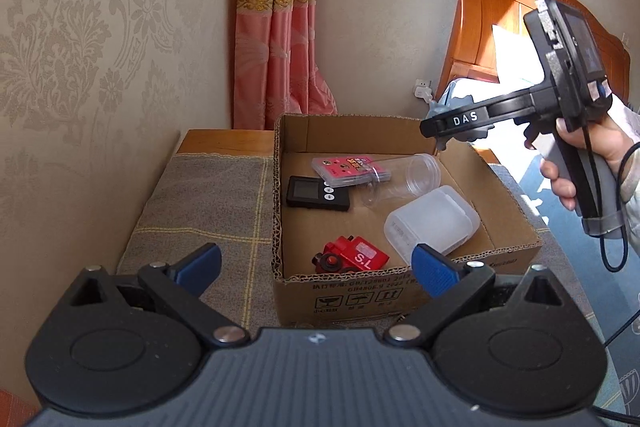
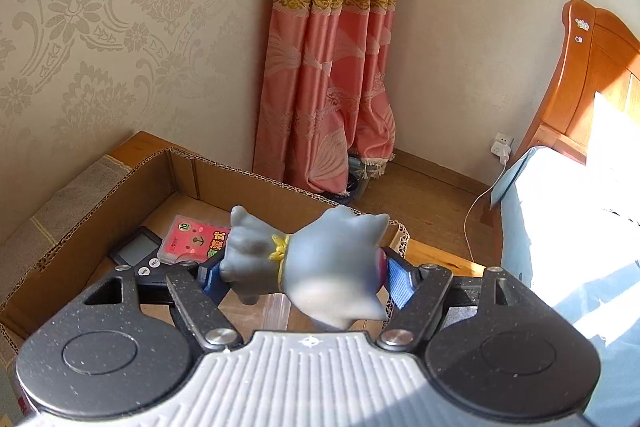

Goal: Organize rigid objects
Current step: 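Lower the grey cat toy into the box and open the right gripper, then move the right gripper to the light blue egg-shaped case while the left gripper approaches the black block train car, then grasp the black block train car with the left gripper while the right gripper grasps the blue case, then carry the blue case into the box with the right gripper while the left gripper carries the train car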

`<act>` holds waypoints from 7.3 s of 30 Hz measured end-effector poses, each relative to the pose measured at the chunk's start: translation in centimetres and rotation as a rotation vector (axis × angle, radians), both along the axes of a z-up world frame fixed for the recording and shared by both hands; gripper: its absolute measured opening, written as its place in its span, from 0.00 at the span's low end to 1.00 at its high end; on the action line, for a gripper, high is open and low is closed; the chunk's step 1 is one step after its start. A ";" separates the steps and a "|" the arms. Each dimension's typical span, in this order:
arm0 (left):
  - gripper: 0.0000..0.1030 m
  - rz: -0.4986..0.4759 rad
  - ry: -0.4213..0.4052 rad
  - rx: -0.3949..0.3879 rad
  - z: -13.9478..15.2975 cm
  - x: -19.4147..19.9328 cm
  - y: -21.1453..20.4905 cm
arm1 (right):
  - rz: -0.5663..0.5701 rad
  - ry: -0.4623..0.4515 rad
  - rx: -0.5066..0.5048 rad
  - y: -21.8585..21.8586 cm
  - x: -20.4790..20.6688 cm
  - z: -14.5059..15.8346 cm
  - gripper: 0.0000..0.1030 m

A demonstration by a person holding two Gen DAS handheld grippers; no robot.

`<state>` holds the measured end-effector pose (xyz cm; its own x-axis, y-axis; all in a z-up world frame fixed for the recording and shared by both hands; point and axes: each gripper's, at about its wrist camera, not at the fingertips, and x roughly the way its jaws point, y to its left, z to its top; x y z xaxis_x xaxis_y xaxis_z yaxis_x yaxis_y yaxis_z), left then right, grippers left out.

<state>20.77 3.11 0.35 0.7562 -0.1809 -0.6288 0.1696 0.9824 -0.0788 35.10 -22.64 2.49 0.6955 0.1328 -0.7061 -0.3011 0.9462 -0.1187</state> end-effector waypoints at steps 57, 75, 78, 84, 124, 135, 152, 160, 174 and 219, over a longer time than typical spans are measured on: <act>0.99 0.046 0.059 0.075 -4.9 -7.7 2.9 | -0.048 0.269 0.074 4.3 -17.7 -9.4 1.00; 0.99 -0.127 0.107 0.086 -5.1 -8.5 -1.4 | -0.156 0.192 0.044 -2.6 -19.8 -9.6 1.00; 0.99 -0.164 0.115 0.094 -5.1 -8.8 -2.3 | -0.145 0.173 0.049 -2.9 -20.2 -9.7 1.00; 0.99 -0.226 0.132 0.157 -6.2 -9.0 -4.4 | -0.114 0.151 0.055 -3.4 -20.9 -9.7 1.00; 0.50 -0.158 0.144 0.096 -9.3 -8.6 -4.7 | 0.105 0.123 0.063 -3.8 -20.9 -9.8 1.00; 0.50 -0.140 0.133 0.081 -9.5 -9.0 -3.6 | 0.295 0.189 0.046 -1.6 -20.7 -9.3 1.00; 0.50 -0.141 0.123 0.083 -9.5 -9.0 -3.7 | 0.358 0.168 0.038 -1.5 -22.0 -9.0 0.83; 0.50 -0.142 0.117 0.087 -9.5 -8.7 -4.0 | 0.350 0.115 0.060 -1.1 -22.0 -9.1 0.65; 0.48 -0.214 0.111 0.089 -9.5 -9.3 -5.1 | 0.237 0.103 0.065 -1.8 -23.4 -8.9 0.58; 0.48 -0.202 -0.010 0.127 -0.9 -6.5 -4.0 | 0.153 -0.037 -0.008 -2.3 -15.3 0.4 0.56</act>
